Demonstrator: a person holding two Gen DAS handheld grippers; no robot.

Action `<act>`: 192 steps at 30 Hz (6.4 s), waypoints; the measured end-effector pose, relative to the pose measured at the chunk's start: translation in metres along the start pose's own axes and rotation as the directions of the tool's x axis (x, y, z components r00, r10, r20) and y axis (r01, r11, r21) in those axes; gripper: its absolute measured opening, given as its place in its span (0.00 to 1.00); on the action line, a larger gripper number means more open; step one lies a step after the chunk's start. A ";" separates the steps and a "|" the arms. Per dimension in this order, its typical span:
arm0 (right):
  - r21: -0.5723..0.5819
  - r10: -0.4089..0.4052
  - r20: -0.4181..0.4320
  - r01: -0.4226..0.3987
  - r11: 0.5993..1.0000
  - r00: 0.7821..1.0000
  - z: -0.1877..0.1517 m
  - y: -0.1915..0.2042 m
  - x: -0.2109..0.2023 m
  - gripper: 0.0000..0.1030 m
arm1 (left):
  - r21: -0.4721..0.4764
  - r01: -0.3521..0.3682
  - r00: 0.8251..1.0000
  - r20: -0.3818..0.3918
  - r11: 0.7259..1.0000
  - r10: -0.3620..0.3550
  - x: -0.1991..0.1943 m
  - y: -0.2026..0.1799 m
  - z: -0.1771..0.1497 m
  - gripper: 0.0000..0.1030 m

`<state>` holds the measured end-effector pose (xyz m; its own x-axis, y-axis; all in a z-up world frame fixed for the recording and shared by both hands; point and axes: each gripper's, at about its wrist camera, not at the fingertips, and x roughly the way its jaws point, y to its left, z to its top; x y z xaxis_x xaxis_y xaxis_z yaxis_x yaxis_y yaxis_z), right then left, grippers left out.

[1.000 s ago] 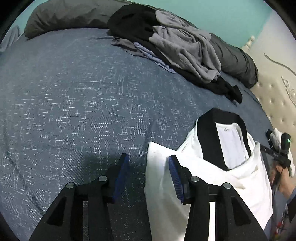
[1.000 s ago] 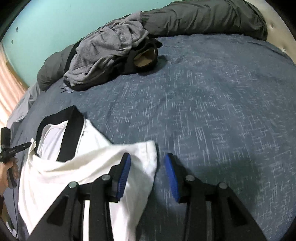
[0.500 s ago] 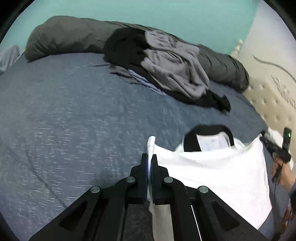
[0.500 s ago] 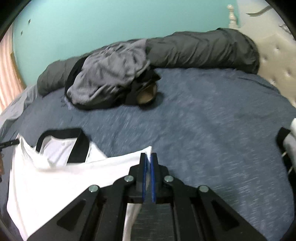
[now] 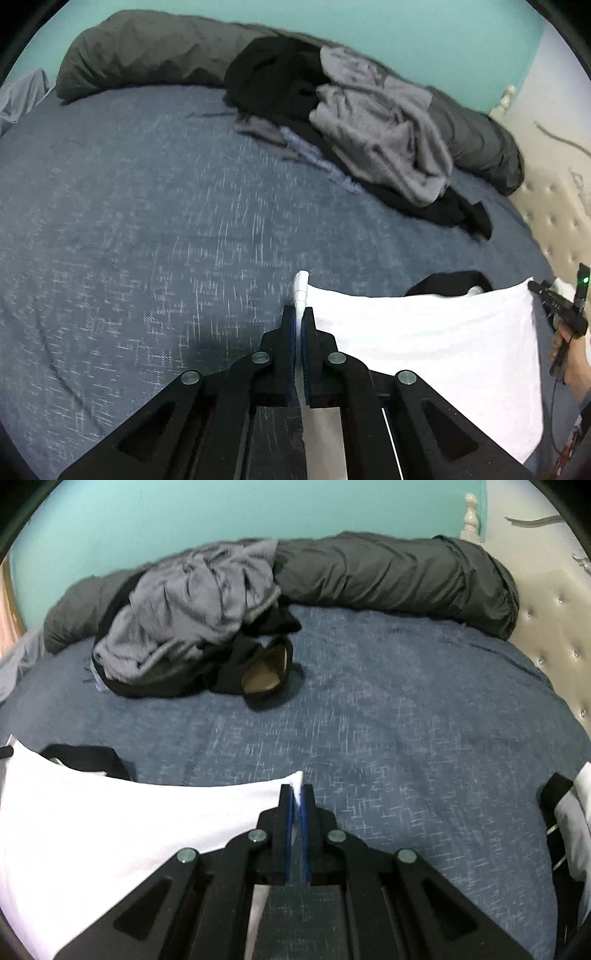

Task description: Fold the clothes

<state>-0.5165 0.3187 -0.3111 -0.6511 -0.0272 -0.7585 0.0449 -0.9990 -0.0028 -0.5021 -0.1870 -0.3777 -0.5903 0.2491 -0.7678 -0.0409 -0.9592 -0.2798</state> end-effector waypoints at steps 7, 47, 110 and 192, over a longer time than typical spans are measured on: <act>-0.004 -0.020 -0.107 0.019 1.000 0.994 -0.022 0.005 0.019 0.21 | -0.005 -0.036 0.998 -0.061 0.999 0.036 -0.002 0.008 -0.021 0.40; 0.196 0.386 -0.296 -0.340 0.920 0.874 -0.231 0.014 -0.158 0.05 | -0.014 0.113 0.951 -0.288 0.994 -0.112 -0.132 -0.012 -0.244 0.07; 0.266 0.257 -0.108 -0.221 0.938 0.960 -0.047 -0.037 -0.006 0.54 | -0.096 0.055 0.992 -0.112 0.994 -0.065 0.000 0.005 -0.020 0.49; 0.144 0.358 -0.238 -0.332 0.932 0.903 -0.180 0.186 -0.103 0.10 | -0.165 0.172 0.979 -0.086 0.971 -0.188 -0.152 0.005 -0.259 0.06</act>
<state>-0.3048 0.1421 -0.3505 -0.3917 -0.3735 -0.8409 0.1490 -0.9276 0.3426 -0.2045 -0.1952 -0.4118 -0.5010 0.4352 -0.7481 -0.0077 -0.8666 -0.4990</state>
